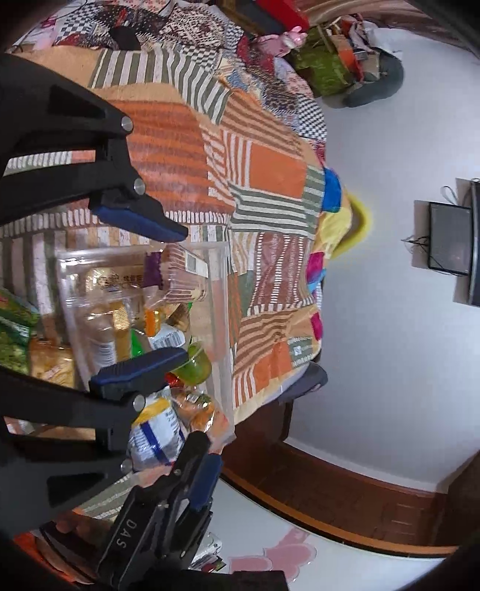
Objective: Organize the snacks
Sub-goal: 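Lower bread loaf into box with left tool while right tool lowers jelly cup, then grasp green pea snack bag with left tool while right tool grasps puffed cracker bag, then place pea bag into box with left tool while right tool places cracker bag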
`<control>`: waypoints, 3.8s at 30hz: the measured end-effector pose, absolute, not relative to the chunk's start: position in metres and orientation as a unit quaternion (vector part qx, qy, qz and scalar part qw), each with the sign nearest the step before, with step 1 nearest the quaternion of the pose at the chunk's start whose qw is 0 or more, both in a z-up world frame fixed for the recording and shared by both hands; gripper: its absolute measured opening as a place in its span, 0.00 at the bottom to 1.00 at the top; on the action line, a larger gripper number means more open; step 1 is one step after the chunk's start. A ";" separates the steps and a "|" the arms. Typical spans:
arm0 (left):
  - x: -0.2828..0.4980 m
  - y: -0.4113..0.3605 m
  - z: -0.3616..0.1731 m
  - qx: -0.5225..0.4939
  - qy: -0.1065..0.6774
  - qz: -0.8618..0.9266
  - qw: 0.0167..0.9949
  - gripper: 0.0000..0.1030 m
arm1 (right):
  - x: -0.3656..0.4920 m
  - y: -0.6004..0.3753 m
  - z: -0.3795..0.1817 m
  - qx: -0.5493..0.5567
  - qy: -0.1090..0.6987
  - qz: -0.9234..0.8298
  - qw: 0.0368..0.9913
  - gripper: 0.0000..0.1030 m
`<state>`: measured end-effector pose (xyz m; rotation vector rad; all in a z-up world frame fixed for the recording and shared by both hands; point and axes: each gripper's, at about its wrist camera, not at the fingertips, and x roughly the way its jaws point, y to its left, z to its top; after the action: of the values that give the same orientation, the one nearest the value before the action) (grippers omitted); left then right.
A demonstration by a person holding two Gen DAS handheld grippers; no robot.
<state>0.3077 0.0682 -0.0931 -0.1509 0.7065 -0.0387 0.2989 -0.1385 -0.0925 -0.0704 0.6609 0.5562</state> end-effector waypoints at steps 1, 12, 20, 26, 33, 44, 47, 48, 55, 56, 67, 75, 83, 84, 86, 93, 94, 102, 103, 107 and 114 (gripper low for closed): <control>0.302 0.068 -0.091 -0.071 0.344 -0.020 0.936 0.61 | 0.293 -0.140 -0.093 -0.037 0.321 0.273 0.906 0.44; 0.247 0.058 -0.128 -0.049 0.397 -0.053 0.915 0.68 | 0.250 -0.157 -0.127 -0.052 0.357 0.294 0.885 0.49; 0.225 0.035 -0.185 -0.053 0.464 -0.091 0.879 0.68 | 0.241 -0.165 -0.160 -0.049 0.411 0.297 0.861 0.59; 0.231 0.026 -0.205 -0.060 0.479 -0.097 0.871 0.69 | 0.243 -0.159 -0.166 -0.043 0.420 0.302 0.855 0.64; 0.238 0.034 -0.215 -0.071 0.478 -0.082 0.872 0.69 | 0.252 -0.128 -0.171 -0.061 0.422 0.326 0.844 0.67; 0.223 0.058 -0.219 -0.072 0.469 -0.072 0.878 0.53 | 0.248 -0.106 -0.194 -0.084 0.453 0.354 0.814 0.69; 0.220 0.061 -0.220 -0.077 0.465 -0.070 0.879 0.51 | 0.240 -0.103 -0.199 -0.095 0.453 0.356 0.812 0.69; 0.219 0.061 -0.220 -0.077 0.464 -0.069 0.880 0.51 | 0.240 -0.102 -0.199 -0.099 0.451 0.355 0.813 0.69; 0.214 0.059 -0.213 -0.081 0.463 -0.069 0.880 0.49 | 0.242 -0.104 -0.197 -0.080 0.445 0.353 0.819 0.42; 0.213 0.059 -0.211 -0.080 0.461 -0.069 0.881 0.49 | 0.240 -0.107 -0.195 -0.080 0.442 0.352 0.821 0.42; 0.207 0.058 -0.166 -0.082 0.420 -0.074 0.901 0.48 | 0.226 -0.132 -0.153 -0.061 0.387 0.346 0.852 0.41; 0.228 0.049 -0.108 -0.076 0.359 -0.083 0.926 0.48 | 0.238 -0.149 -0.114 -0.035 0.333 0.319 0.887 0.41; 0.273 0.030 -0.079 -0.075 0.334 -0.092 0.935 0.49 | 0.271 -0.154 -0.098 -0.021 0.307 0.282 0.909 0.41; 0.280 0.028 -0.079 -0.074 0.334 -0.093 0.935 0.49 | 0.274 -0.154 -0.099 -0.021 0.306 0.279 0.910 0.41; 0.293 0.025 -0.080 -0.069 0.334 -0.091 0.936 0.49 | 0.283 -0.152 -0.100 -0.021 0.309 0.273 0.911 0.41; 0.330 0.017 -0.096 -0.062 0.355 -0.085 0.929 0.49 | 0.312 -0.149 -0.117 -0.005 0.343 0.268 0.901 0.41; 0.335 0.016 -0.099 -0.061 0.360 -0.083 0.927 0.49 | 0.315 -0.148 -0.120 -0.006 0.348 0.265 0.899 0.41; 0.353 0.017 -0.120 -0.069 0.390 -0.079 0.915 0.51 | 0.324 -0.145 -0.130 -0.007 0.362 0.265 0.894 0.43; 0.353 0.019 -0.121 -0.075 0.392 -0.080 0.913 0.53 | 0.322 -0.146 -0.128 -0.006 0.361 0.265 0.894 0.43; 0.345 0.022 -0.116 -0.082 0.386 -0.083 0.915 0.53 | 0.315 -0.149 -0.117 -0.011 0.348 0.266 0.899 0.43; 0.302 0.021 -0.076 -0.065 0.327 -0.069 0.940 0.53 | 0.278 -0.173 -0.076 0.002 0.293 0.274 0.916 0.43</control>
<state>0.3018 0.0212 -0.0758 -0.1317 0.6675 -0.1406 0.2782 -0.1726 -0.0756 0.0031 0.6022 0.5646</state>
